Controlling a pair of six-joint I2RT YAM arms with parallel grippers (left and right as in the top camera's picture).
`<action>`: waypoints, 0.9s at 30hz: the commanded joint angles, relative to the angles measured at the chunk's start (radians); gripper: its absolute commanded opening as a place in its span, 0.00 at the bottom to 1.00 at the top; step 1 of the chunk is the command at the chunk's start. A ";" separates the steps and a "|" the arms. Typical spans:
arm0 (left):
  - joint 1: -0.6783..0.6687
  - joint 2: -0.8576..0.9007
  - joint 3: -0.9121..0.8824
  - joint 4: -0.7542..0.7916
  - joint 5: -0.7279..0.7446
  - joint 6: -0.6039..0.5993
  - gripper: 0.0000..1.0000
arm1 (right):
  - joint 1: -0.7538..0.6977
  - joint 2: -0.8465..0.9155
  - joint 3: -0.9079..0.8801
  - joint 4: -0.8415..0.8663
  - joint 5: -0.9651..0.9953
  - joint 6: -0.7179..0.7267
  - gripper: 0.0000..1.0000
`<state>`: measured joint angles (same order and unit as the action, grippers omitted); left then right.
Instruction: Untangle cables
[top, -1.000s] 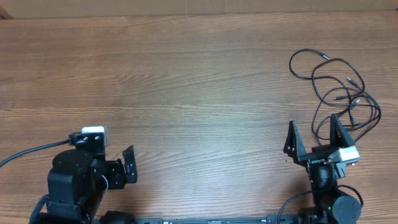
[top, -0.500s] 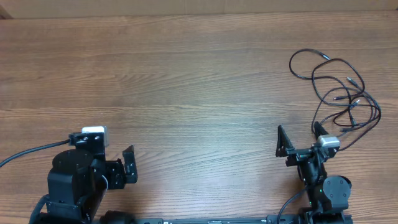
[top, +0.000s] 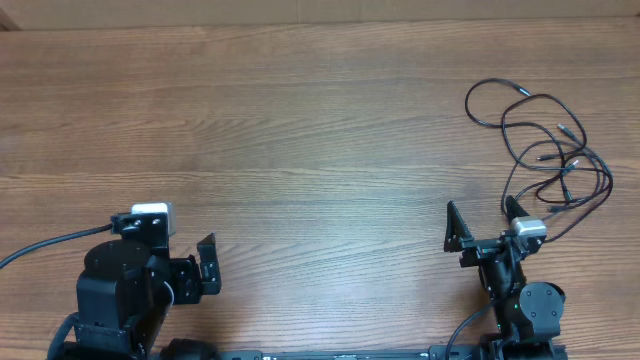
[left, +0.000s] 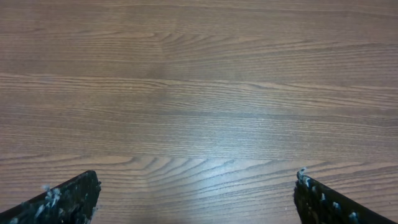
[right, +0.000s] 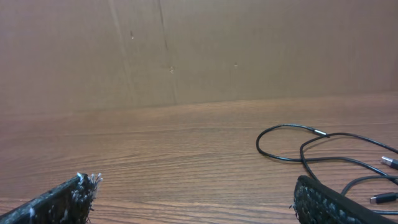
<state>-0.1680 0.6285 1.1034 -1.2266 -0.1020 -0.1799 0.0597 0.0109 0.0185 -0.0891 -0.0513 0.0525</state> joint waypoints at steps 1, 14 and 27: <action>0.003 0.000 -0.002 0.003 -0.005 0.016 1.00 | 0.005 -0.008 -0.010 0.008 0.006 -0.004 1.00; 0.003 0.000 -0.002 0.003 -0.005 0.016 0.99 | 0.005 -0.008 -0.010 0.008 0.006 -0.004 1.00; 0.030 -0.032 -0.019 0.018 -0.013 0.029 1.00 | 0.005 -0.008 -0.010 0.008 0.006 -0.004 1.00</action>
<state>-0.1581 0.6266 1.1023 -1.2278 -0.1028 -0.1795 0.0597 0.0109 0.0185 -0.0887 -0.0513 0.0513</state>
